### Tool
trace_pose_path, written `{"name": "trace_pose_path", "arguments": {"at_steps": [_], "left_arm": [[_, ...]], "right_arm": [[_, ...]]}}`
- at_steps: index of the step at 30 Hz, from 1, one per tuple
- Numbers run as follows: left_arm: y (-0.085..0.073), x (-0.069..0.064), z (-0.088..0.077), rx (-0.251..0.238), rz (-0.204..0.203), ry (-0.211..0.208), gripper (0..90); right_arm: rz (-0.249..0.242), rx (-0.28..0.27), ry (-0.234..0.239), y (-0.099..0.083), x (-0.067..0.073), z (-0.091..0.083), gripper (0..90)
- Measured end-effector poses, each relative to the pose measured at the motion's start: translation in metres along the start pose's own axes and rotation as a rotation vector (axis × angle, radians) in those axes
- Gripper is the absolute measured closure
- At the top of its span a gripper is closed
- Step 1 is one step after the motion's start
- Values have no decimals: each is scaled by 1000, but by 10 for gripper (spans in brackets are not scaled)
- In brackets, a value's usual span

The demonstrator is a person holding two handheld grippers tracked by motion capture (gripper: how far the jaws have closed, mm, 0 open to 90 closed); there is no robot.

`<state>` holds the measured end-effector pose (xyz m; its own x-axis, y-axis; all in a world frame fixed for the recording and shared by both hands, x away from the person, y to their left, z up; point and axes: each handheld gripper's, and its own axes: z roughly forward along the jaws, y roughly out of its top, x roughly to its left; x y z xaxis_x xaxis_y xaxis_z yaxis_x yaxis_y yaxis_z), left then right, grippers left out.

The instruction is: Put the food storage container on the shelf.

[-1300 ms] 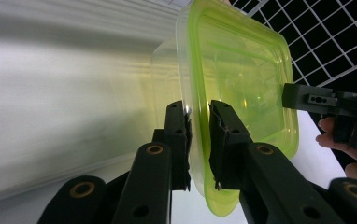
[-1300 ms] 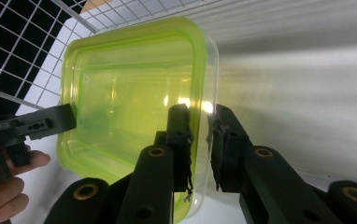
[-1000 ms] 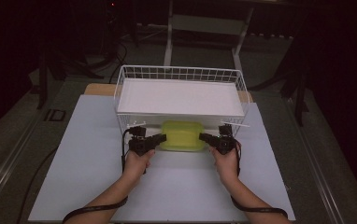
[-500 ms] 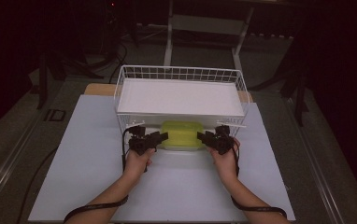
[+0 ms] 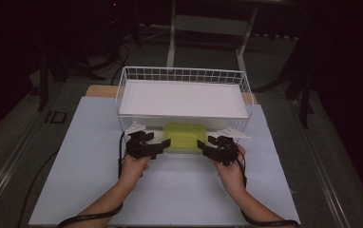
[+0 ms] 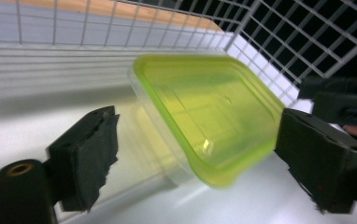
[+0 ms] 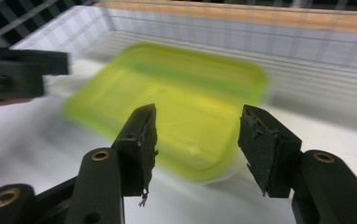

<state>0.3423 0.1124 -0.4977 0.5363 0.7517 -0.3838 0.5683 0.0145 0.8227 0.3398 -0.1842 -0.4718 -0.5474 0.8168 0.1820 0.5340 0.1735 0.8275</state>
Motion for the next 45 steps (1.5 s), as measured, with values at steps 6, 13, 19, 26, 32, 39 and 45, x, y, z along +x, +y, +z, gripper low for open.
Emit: {"name": "trace_pose_path", "arguments": {"at_steps": [6,13,19,26,32,39,45], "left_arm": [[-5,-10,-19,11,59,-9,1],[-8,-17,-37,-4,142,-20,1],[-18,-15,-45,6,156,20,1],[-28,-10,-50,4,155,34,1],[-33,-5,-47,73,158,13,1],[-39,-5,-42,91,159,13,1],[-40,-7,-39,96,177,7,1]], "right_arm": [[-71,2,54,-6,21,-8,483],[-66,45,78,-18,31,0,583],[-75,128,91,-29,36,13,898],[-80,164,93,-31,43,29,900],[-72,177,67,-30,42,45,899],[-40,162,40,-23,30,55,899],[-39,150,27,-17,27,64,899]]}}
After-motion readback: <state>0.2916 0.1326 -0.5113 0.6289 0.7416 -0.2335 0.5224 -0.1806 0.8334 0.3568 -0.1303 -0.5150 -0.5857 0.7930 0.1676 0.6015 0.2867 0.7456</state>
